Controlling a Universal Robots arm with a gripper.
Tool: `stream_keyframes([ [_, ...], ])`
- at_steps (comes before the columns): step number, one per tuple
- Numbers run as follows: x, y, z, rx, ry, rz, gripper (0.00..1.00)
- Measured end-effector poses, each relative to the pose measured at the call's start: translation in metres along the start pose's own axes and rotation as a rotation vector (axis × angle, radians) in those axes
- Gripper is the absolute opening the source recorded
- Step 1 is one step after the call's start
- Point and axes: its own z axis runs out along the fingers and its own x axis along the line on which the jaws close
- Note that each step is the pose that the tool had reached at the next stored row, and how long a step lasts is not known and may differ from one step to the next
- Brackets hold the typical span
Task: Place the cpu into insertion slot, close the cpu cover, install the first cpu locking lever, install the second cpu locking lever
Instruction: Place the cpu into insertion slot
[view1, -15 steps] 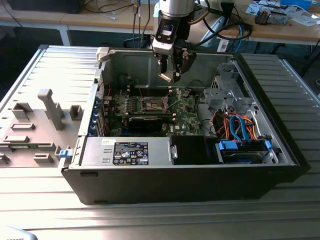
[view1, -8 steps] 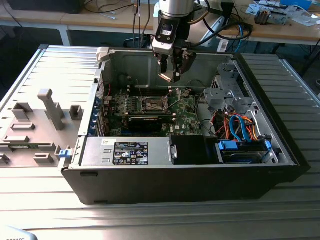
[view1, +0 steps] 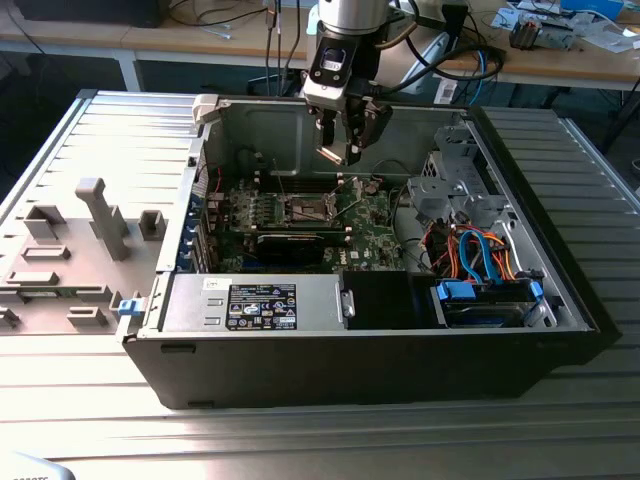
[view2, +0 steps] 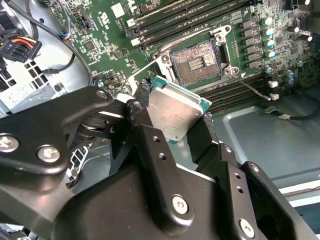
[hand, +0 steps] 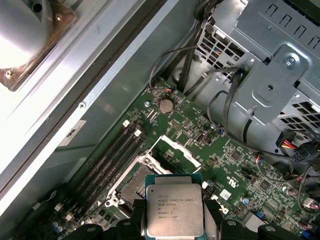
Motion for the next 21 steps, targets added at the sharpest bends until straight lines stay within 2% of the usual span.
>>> stream_keyframes([
  [21, 0.0000, 0.0000, 0.0005, 0.0014, -0.0020, 0.012, 0.55],
])
